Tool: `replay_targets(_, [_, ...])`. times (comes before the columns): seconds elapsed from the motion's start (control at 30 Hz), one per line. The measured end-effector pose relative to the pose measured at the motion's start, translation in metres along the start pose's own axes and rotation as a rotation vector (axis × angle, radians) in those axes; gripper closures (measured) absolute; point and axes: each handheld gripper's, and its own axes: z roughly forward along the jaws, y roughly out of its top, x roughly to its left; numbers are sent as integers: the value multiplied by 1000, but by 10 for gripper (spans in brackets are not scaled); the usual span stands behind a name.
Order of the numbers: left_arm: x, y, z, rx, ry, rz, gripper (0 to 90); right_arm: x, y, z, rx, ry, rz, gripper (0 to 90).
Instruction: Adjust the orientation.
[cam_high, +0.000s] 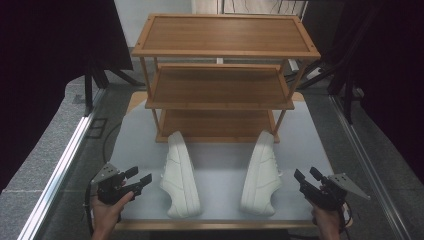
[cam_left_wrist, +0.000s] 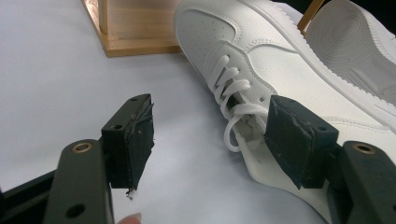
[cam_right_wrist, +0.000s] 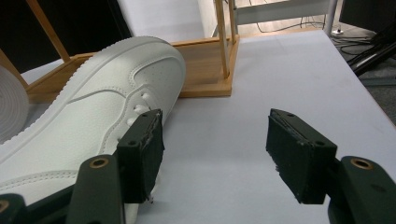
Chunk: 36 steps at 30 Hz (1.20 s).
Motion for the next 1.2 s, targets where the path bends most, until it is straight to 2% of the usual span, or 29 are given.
replay_targets(0.47, [-1,-9,2,19,10,14,327,-1,-1,-1,3,-3,5,361])
replay_targets(0.63, [2,-10,-5,-10,17,6,351,-1,-2,0,7,-3,1,360])
replay_targets(0.7, [3,-13,-8,-15,20,18,373,-2,-2,1,9,-4,4,361])
replay_targets(0.97, [-13,-25,-2,7,-32,67,470,-1,-3,3,12,-8,4,362])
replay_targets(1.2, [-23,-25,4,15,-69,85,572,1,-3,3,15,-8,1,362])
